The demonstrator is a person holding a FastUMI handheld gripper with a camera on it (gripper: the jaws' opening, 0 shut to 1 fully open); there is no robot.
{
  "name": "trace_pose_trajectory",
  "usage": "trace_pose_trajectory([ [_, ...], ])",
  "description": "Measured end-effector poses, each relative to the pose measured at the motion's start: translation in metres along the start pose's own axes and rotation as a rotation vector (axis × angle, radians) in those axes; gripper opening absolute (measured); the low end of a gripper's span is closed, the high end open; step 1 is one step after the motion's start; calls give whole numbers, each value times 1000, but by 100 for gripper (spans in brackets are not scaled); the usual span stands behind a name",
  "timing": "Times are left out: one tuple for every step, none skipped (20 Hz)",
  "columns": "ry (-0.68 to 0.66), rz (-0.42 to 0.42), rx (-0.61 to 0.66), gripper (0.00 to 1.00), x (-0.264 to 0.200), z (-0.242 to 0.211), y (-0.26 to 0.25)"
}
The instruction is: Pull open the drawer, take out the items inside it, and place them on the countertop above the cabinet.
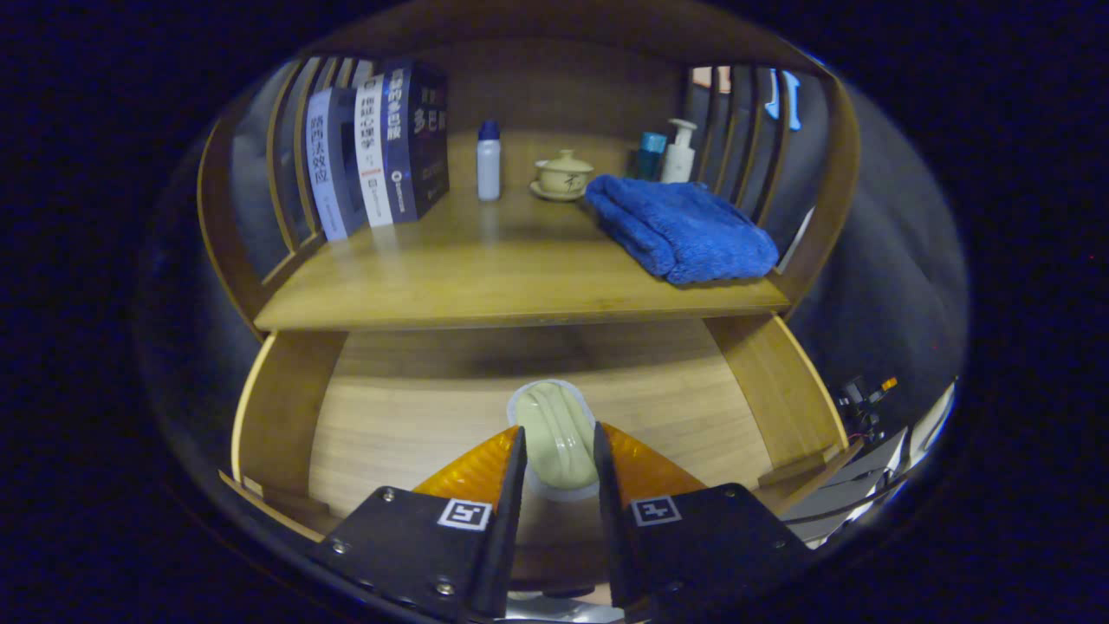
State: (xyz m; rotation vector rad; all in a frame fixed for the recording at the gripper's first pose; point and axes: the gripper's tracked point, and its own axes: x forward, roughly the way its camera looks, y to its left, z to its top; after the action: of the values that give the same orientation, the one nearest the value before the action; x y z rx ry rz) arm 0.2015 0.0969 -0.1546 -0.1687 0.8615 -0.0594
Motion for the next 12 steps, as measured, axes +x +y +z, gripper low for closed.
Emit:
trace_pose_trajectory([
  [23, -4, -19, 44, 7, -2, -1],
  [36, -1, -32, 44, 13, -5, -2],
  [43, 7, -40, 44, 19, -7, -1],
  [45, 12, -44, 44, 24, -9, 0],
  [52, 16, -49, 44, 30, -11, -1],
  [61, 19, -54, 44, 35, -12, -2],
  [70, 23, -61, 43, 39, -14, -3],
  [81, 29, -67, 44, 43, -17, -3],
  [91, 36, -72, 43, 48, -19, -4],
  [98, 40, -76, 44, 51, -21, -4],
  [108, 55, -77, 43, 52, -25, -2],
  [91, 64, -68, 44, 56, -26, 0],
])
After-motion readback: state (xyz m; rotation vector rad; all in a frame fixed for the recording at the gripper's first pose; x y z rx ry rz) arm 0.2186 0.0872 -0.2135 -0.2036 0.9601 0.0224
